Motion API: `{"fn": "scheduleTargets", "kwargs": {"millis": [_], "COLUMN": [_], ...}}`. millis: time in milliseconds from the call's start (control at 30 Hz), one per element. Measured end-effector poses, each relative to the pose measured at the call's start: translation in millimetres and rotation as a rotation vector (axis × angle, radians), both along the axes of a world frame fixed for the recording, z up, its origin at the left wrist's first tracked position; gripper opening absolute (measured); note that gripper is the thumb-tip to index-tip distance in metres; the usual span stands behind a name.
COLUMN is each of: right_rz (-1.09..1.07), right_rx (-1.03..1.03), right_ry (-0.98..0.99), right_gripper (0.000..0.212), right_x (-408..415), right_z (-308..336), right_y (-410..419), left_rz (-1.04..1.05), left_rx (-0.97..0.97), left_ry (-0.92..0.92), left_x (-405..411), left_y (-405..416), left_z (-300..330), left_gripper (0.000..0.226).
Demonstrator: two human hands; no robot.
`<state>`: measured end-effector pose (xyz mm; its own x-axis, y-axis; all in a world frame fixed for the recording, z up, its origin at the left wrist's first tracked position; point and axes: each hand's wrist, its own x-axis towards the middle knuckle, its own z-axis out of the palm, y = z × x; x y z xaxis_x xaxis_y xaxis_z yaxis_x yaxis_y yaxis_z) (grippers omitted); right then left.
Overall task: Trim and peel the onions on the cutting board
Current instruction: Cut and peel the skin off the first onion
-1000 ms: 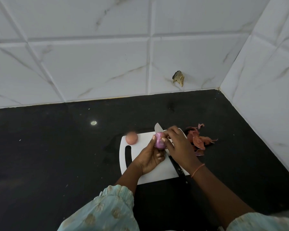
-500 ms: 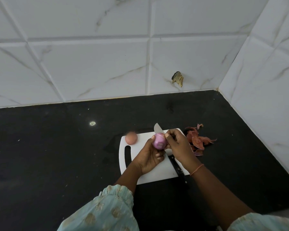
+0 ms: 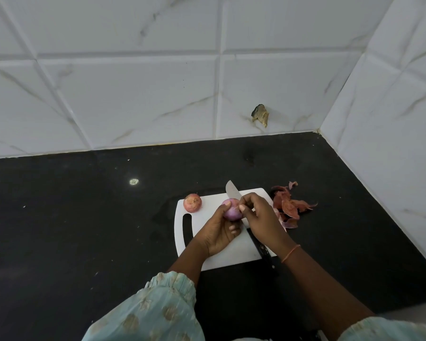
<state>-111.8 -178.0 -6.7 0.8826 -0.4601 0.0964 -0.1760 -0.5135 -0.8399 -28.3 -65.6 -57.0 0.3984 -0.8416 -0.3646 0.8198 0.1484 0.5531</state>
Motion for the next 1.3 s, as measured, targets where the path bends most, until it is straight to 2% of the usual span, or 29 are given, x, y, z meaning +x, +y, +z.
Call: {"fn": "scheduleTargets", "kwargs": {"millis": [100, 167, 267, 367, 533, 633, 733, 900, 1133, 1300], "right_rz": [-0.08, -0.094, -0.027, -0.082, -0.121, -0.135, -0.143, -0.139, -0.14, -0.192], "right_rx": [0.203, 0.212, -0.032, -0.203, -0.358, -0.324, -0.224, -0.26, -0.194, -0.123], "right_ry": [-0.055, -0.084, -0.032, -0.022, -0.071, -0.058, -0.053, -0.048, -0.088, -0.057], "right_gripper": [0.015, 0.009, 0.016, 0.021, 0.008, 0.008, 0.017, 0.021, 0.009, 0.022], "right_x": [2.7, 0.0, -4.0, -4.3, -5.5, -2.3, 0.5, 2.5, 0.3, 2.0], "right_z": [1.8, 3.4, -2.1, -8.4, -7.1, -4.8, -4.8, -6.7, -8.1, -7.2], "right_y": [-2.7, -6.0, -4.4, 1.5, 6.1, 5.8, 7.8, 7.6, 2.0, 9.3], "left_rz": [-0.006, -0.012, -0.005, 0.002, 0.026, 0.045, 0.043, 0.045, 0.048, 0.06], "left_rx": [-0.024, -0.039, -0.042, -0.028, 0.045, 0.064, 0.033, 0.037, 0.051, 0.07], "left_ry": [-0.004, 0.001, 0.006, 0.017, 0.024, 0.005, -0.029, -0.029, -0.008, -0.051], "left_x": [0.4, 0.2, 0.3, -0.5, -0.4, 0.1, 1.9, 0.3, -1.6, -2.0], "left_y": [0.9, 1.0, 0.0, -0.2, -0.2, -1.1, -0.6, -0.3, 1.3, 0.1], "left_z": [-1.4, -2.2, -2.9, -2.0, -1.9, -4.6, -5.5, -3.8, -0.5, -2.1], "left_gripper": [0.043, 0.043, 0.044, 0.048, 0.055, 0.059, 0.06, 0.065, 0.056, 0.068]}}
